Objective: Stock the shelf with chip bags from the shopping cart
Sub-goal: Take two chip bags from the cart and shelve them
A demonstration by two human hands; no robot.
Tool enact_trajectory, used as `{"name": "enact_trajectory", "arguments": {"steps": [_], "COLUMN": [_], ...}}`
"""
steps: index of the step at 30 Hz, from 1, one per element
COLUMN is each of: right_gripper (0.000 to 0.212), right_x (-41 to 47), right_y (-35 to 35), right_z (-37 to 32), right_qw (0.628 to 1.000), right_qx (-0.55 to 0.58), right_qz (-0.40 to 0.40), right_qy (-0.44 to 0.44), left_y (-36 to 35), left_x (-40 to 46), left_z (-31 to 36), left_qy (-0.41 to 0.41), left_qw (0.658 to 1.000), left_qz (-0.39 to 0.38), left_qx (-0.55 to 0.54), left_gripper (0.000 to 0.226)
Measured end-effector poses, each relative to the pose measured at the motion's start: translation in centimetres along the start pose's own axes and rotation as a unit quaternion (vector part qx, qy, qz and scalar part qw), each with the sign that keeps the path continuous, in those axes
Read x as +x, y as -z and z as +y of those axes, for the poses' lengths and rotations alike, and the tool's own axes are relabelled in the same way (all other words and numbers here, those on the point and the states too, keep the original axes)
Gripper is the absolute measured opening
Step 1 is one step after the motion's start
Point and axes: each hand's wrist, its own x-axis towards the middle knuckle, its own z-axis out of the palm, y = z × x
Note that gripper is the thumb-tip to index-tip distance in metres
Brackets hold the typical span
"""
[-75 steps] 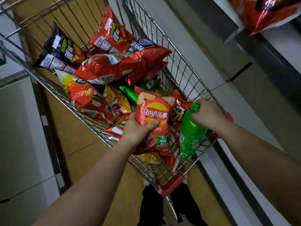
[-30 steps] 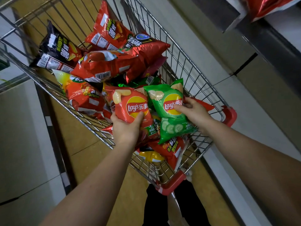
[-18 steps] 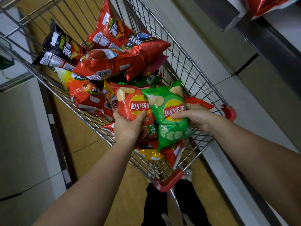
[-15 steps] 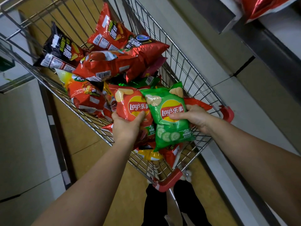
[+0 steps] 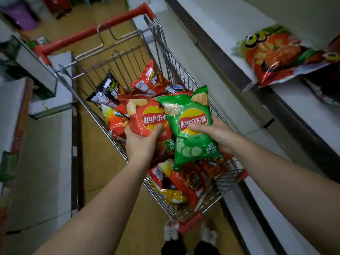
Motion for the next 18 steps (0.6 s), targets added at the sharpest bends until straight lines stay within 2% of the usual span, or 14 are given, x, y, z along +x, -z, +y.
{"name": "enact_trajectory", "arguments": {"steps": [2, 4, 6, 9, 13, 18], "right_gripper": [0.043, 0.032, 0.036, 0.052, 0.042, 0.046], "right_x": [-0.4, -0.9, -1.2, -1.8, -2.7, -4.1], "right_y": [-0.5, -0.8, -1.3, -2.1, -3.1, -3.8], "right_z": [-2.2, -4.5, -6.8, -10.6, -15.2, -19.9], "right_qw": [0.999, 0.998, 0.996, 0.992, 0.981, 0.966], "right_qx": [-0.009, -0.017, -0.029, -0.046, -0.065, -0.07], "right_qz": [-0.007, -0.013, -0.021, -0.038, -0.054, -0.057], "right_qy": [0.032, 0.062, 0.084, 0.114, 0.173, 0.242], "left_y": [0.9, 1.8, 2.7, 4.1, 5.9, 7.6], "left_x": [-0.3, -0.6, -1.0, -1.6, -1.8, -2.4], "left_z": [1.9, 3.9, 5.9, 9.0, 12.7, 17.0], "left_qy": [-0.015, -0.035, -0.057, -0.092, -0.139, -0.203], "left_qw": [1.0, 0.999, 0.997, 0.991, 0.981, 0.964], "left_qz": [0.005, 0.01, 0.017, 0.036, 0.068, 0.097], "left_qx": [-0.02, -0.037, -0.056, -0.085, -0.121, -0.138], "left_gripper": [0.089, 0.085, 0.079, 0.079, 0.081, 0.085]}}
